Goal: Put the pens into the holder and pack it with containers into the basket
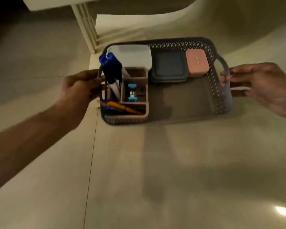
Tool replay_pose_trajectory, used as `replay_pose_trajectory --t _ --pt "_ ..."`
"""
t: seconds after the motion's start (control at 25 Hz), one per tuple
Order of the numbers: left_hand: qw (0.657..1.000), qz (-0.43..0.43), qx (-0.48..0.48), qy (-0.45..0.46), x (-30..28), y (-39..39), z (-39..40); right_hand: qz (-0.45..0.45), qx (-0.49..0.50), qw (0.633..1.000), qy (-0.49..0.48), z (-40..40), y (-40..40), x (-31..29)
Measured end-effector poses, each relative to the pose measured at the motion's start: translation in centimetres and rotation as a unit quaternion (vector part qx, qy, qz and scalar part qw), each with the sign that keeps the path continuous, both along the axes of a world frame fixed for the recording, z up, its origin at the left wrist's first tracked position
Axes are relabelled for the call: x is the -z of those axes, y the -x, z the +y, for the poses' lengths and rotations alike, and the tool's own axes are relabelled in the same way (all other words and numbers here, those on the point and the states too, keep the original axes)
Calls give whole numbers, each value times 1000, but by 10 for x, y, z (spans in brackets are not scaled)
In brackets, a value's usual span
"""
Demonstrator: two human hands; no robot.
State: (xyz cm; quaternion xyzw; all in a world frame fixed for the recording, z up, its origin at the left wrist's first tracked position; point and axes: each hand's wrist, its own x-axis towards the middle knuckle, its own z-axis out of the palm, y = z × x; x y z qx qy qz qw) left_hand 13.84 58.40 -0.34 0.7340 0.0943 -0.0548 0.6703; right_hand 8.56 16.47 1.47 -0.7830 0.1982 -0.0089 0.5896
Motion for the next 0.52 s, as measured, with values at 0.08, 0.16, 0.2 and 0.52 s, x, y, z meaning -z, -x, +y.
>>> replay_pose_trajectory --t 0.08,0.16,0.2,0.52 --pt "999 -32 -14 15 10 -42 -6 -15 -13 1000 -11 -11 -38 10" --pt "998 -51 -14 40 15 -88 -15 -22 -11 999 -24 -22 -77 17" --pt "997 -53 -12 55 15 -108 -19 -20 1 999 -42 -25 -95 19" --pt "981 -30 -94 167 21 -191 -54 -31 -9 990 -140 -38 -186 31"
